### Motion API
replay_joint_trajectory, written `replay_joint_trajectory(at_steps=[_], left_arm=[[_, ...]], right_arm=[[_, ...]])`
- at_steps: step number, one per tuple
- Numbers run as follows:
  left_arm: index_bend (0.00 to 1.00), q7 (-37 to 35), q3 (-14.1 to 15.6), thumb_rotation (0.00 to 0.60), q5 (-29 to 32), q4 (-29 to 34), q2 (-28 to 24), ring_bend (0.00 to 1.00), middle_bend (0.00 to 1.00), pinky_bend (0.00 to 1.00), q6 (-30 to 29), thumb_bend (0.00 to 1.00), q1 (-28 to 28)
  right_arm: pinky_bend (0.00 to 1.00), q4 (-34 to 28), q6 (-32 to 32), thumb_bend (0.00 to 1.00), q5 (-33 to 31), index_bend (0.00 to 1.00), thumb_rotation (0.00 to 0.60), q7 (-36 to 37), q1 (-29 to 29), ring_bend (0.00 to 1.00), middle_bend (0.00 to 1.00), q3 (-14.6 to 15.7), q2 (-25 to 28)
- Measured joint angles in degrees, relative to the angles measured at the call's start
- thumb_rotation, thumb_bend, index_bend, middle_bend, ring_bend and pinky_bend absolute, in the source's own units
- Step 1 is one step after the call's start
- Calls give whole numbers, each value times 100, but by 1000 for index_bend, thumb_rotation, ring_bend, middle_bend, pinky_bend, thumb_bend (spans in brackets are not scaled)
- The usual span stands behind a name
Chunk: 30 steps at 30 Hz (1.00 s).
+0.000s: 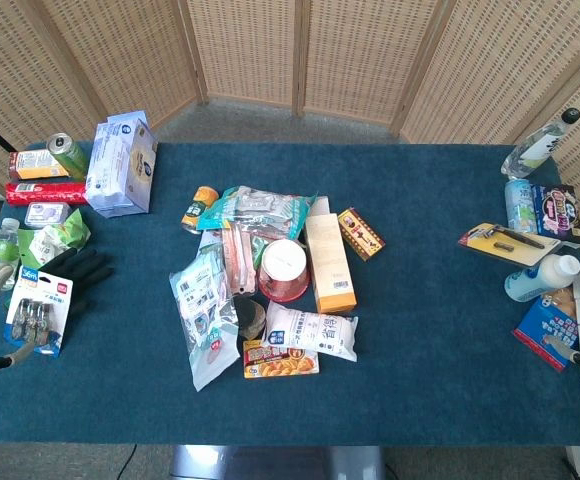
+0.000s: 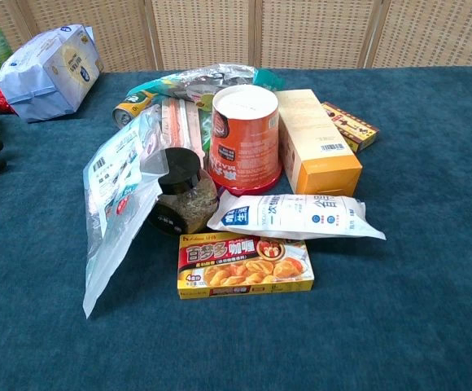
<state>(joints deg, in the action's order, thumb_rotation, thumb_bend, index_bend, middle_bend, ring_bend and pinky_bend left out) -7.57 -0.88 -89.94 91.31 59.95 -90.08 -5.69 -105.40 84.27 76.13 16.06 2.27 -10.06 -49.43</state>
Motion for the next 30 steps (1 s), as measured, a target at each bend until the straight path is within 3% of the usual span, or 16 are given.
replay_joint_trajectory(at_steps=[15, 21, 30], left_arm=[[0, 213, 4, 600, -511, -442, 143, 0, 0, 0, 248, 15, -331], [0, 711, -125, 600, -1117, -685, 154, 0, 0, 0, 684, 1, -1058], [0, 1716, -125, 600, -2095, -962, 437, 0, 0, 0, 2033, 0, -2356]], right_arm=[[0, 9, 17, 0, -3, 0, 600, 22, -2, 0, 0, -21, 3], [0, -22, 64, 0, -4, 0, 600, 37, -20, 0, 0, -38, 25], [0, -8, 93, 0, -23, 0, 600, 154, -55, 0, 0, -56, 72]])
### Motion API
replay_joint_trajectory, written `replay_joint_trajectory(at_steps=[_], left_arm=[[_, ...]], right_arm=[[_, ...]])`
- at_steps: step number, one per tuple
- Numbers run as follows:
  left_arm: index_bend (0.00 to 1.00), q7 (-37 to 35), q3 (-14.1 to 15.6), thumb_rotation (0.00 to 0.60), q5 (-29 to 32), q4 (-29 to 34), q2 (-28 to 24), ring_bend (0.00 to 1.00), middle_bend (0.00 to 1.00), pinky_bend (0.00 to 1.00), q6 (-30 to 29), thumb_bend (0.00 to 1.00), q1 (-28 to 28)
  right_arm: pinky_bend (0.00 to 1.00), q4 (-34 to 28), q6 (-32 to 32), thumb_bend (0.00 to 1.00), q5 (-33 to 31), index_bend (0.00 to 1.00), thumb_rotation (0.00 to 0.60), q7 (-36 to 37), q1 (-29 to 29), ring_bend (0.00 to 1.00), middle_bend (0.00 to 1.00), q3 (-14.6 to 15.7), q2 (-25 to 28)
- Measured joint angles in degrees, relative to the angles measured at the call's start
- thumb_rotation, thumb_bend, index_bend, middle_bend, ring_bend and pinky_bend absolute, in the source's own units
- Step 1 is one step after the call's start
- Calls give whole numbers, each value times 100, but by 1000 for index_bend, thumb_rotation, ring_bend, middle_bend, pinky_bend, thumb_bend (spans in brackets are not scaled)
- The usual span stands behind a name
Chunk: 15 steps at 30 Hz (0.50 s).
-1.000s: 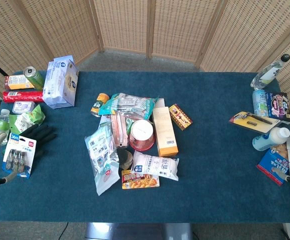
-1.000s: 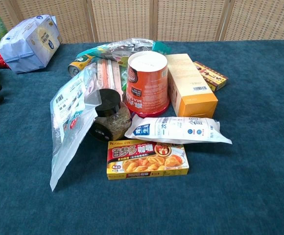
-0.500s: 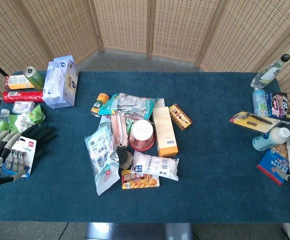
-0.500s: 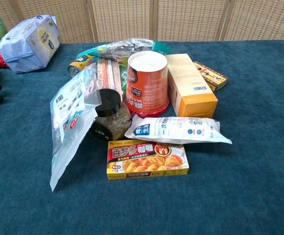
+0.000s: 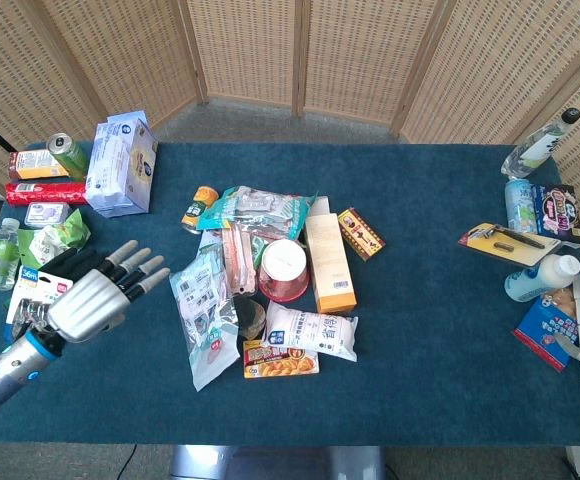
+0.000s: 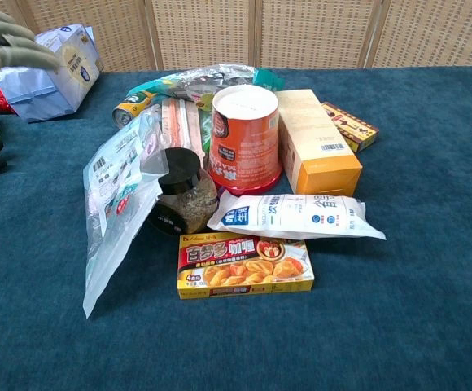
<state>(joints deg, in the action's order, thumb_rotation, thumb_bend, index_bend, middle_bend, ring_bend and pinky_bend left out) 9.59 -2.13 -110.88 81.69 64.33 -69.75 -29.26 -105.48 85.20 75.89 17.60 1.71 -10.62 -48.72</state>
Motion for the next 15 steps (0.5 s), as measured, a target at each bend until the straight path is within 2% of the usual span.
replay_joint_trajectory(at_steps=[4, 10, 15], left_arm=[[0, 540, -13, 600, -158, -154, 430, 0, 0, 0, 508, 0, -414], [0, 1124, -101, 600, -6, -234, 1031, 0, 0, 0, 1220, 1, -877], [0, 1567, -187, 600, 185, -403, 1500, 0, 0, 0, 1382, 0, -1061]], right_arm=[[0, 16, -2, 0, 6, 0, 600, 88, -9, 0, 0, -7, 25], [0, 49, 34, 0, 15, 0, 600, 271, -49, 0, 0, -23, 82], [0, 103, 63, 0, -8, 0, 600, 472, -88, 0, 0, -52, 138]])
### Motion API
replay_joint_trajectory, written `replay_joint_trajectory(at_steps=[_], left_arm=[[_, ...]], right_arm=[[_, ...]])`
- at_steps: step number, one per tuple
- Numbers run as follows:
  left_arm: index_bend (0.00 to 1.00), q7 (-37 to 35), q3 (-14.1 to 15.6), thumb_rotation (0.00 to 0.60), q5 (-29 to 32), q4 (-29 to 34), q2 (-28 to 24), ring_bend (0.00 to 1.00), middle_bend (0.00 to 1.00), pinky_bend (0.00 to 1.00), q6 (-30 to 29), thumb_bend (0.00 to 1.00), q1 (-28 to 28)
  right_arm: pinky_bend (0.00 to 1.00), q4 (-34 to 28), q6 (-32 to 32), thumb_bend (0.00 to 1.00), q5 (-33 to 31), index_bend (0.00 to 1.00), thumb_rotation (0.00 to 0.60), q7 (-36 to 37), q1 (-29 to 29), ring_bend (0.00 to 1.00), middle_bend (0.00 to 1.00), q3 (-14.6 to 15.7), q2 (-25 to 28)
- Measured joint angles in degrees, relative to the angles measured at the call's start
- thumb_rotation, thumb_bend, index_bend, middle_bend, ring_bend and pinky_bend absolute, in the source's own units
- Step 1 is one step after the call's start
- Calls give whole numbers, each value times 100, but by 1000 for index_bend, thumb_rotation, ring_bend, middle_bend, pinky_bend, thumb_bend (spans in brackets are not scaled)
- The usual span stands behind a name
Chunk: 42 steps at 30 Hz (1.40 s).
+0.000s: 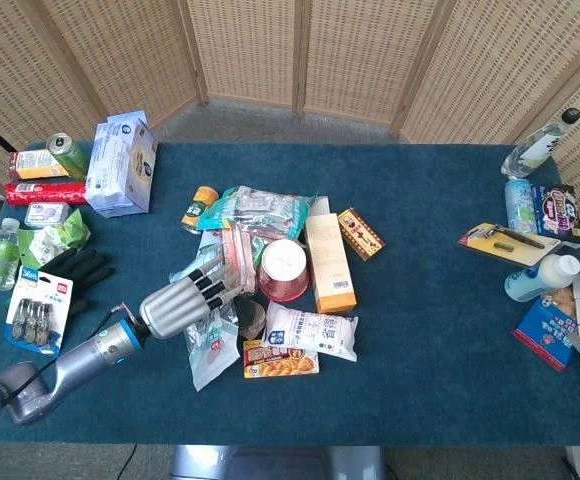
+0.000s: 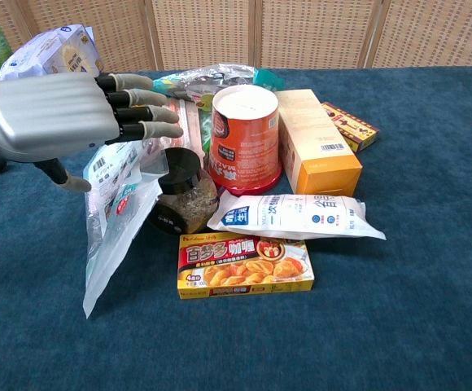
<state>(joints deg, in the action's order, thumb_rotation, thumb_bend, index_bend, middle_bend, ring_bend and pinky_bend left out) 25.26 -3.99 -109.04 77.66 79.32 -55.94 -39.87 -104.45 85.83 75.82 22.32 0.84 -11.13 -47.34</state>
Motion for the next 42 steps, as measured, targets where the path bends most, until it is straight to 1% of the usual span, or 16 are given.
replay_joint_trajectory(at_steps=[2, 4, 5, 6, 7, 8, 9, 10, 11, 12, 15, 18, 22, 27, 33, 42], left_arm=[[41, 88, -9, 600, 102, -117, 178, 0, 0, 0, 52, 0, -57], [124, 133, 30, 600, 158, -191, 286, 0, 0, 4, 89, 1, -110], [180, 146, 57, 600, 168, -200, 309, 0, 0, 34, 95, 1, -121], [255, 164, 87, 600, 182, -207, 328, 0, 0, 105, 101, 1, -128], [332, 207, 109, 600, 208, -209, 344, 32, 2, 210, 114, 1, -131], [453, 253, 118, 600, 226, -208, 356, 160, 103, 382, 124, 1, -131], [632, 309, 125, 600, 236, -209, 370, 386, 350, 563, 119, 1, -131], [740, 391, 136, 600, 243, -216, 398, 525, 506, 642, 87, 1, -126], [887, 444, 146, 600, 257, -222, 422, 699, 755, 714, 49, 1, -118], [961, 474, 153, 600, 277, -223, 442, 781, 845, 746, 6, 2, -105], [994, 478, 183, 600, 325, -223, 478, 878, 922, 790, -164, 1, -58], [1000, 481, 237, 600, 330, -200, 442, 935, 974, 816, -322, 1, -15], [1000, 431, 286, 600, 348, -113, 315, 950, 988, 829, -508, 1, 37], [1000, 355, 230, 600, 390, 115, 78, 949, 987, 830, -821, 2, 100], [1000, 336, 37, 600, 418, 837, -622, 949, 983, 833, -1231, 1, 166], [1000, 461, -413, 600, 576, 2302, -2091, 949, 981, 842, -1818, 1, 381]], right_arm=[[0, 10, 5, 0, -2, 0, 600, 75, -12, 0, 0, -8, 19], [0, 14, 9, 0, 2, 0, 600, 172, -24, 0, 0, -15, 42], [0, 14, 11, 0, 5, 0, 600, 215, -29, 0, 0, -19, 53], [0, 13, 13, 0, 13, 0, 600, 268, -36, 0, 0, -23, 70], [0, 12, 17, 0, 24, 0, 600, 300, -41, 0, 0, -25, 83], [0, 9, 22, 0, 39, 0, 600, 320, -46, 0, 0, -27, 93], [0, 2, 27, 0, 58, 0, 600, 336, -50, 0, 0, -26, 102], [0, -5, 27, 0, 70, 0, 600, 354, -51, 0, 0, -23, 106], [0, -13, 25, 0, 83, 0, 600, 382, -53, 0, 0, -20, 110], [0, -25, 15, 0, 103, 0, 600, 440, -54, 0, 0, -15, 119], [0, -51, -30, 0, 175, 0, 600, 692, -55, 0, 0, 4, 160], [0, -45, -87, 0, 266, 0, 600, 913, -50, 0, 0, 31, 208], [0, -43, -124, 0, 323, 0, 600, 909, -33, 0, 0, 64, 223], [0, -45, -146, 0, 336, 0, 600, 867, -13, 0, 0, 87, 217], [0, -71, -162, 0, 350, 0, 600, 814, 9, 0, 0, 105, 206], [0, -171, -87, 0, 421, 0, 600, 738, -3, 0, 0, 136, 222]])
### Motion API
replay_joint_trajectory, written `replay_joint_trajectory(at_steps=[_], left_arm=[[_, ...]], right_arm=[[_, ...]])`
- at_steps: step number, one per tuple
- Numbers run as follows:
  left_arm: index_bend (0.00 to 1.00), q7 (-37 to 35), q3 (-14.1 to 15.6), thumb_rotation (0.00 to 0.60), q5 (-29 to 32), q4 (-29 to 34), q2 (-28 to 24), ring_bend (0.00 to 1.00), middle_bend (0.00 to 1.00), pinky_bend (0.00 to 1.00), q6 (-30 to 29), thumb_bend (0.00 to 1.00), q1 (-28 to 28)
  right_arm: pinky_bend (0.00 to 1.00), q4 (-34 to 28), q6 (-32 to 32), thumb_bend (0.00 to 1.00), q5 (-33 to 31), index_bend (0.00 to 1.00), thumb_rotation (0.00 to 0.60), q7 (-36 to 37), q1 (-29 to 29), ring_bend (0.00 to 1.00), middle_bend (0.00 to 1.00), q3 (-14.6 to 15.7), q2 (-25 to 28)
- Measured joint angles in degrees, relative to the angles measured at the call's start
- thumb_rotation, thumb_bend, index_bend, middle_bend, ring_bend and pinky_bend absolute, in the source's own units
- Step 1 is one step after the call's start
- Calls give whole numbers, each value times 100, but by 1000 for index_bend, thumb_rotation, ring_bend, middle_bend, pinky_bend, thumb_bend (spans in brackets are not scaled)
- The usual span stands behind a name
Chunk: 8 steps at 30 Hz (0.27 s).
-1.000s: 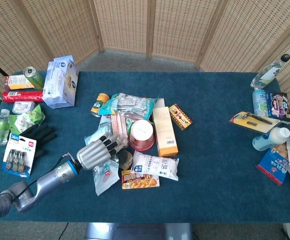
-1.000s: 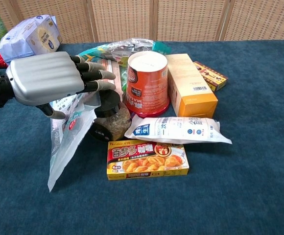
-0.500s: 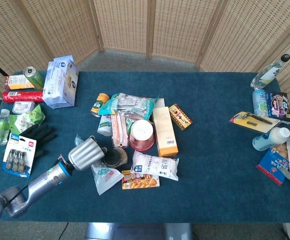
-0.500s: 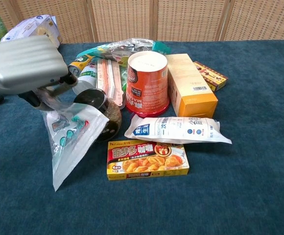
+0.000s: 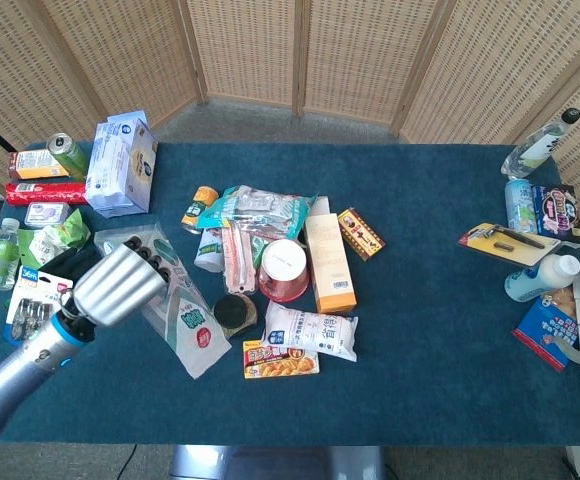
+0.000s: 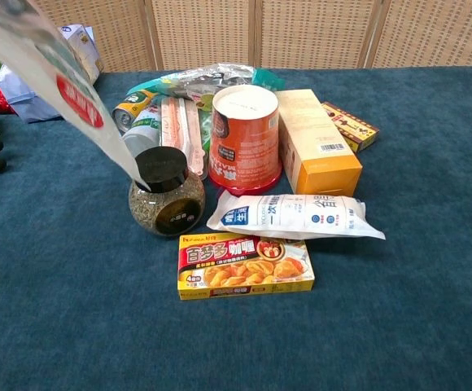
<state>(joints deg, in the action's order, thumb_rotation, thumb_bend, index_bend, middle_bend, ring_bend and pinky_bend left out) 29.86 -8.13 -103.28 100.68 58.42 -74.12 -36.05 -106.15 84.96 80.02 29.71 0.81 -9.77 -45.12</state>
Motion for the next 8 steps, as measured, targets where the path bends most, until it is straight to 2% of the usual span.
replay_joint_trajectory(at_steps=[4, 8], left_arm=[[1000, 28, -195, 600, 82, 441, -529, 949, 978, 844, -244, 1, 140], [1000, 50, -316, 600, 97, 684, -841, 949, 974, 843, -400, 0, 254]], right_arm=[[0, -18, 16, 0, 7, 0, 600, -7, 0, 0, 0, 5, 7], [0, -31, 16, 0, 21, 0, 600, 6, 3, 0, 0, 15, 13]])
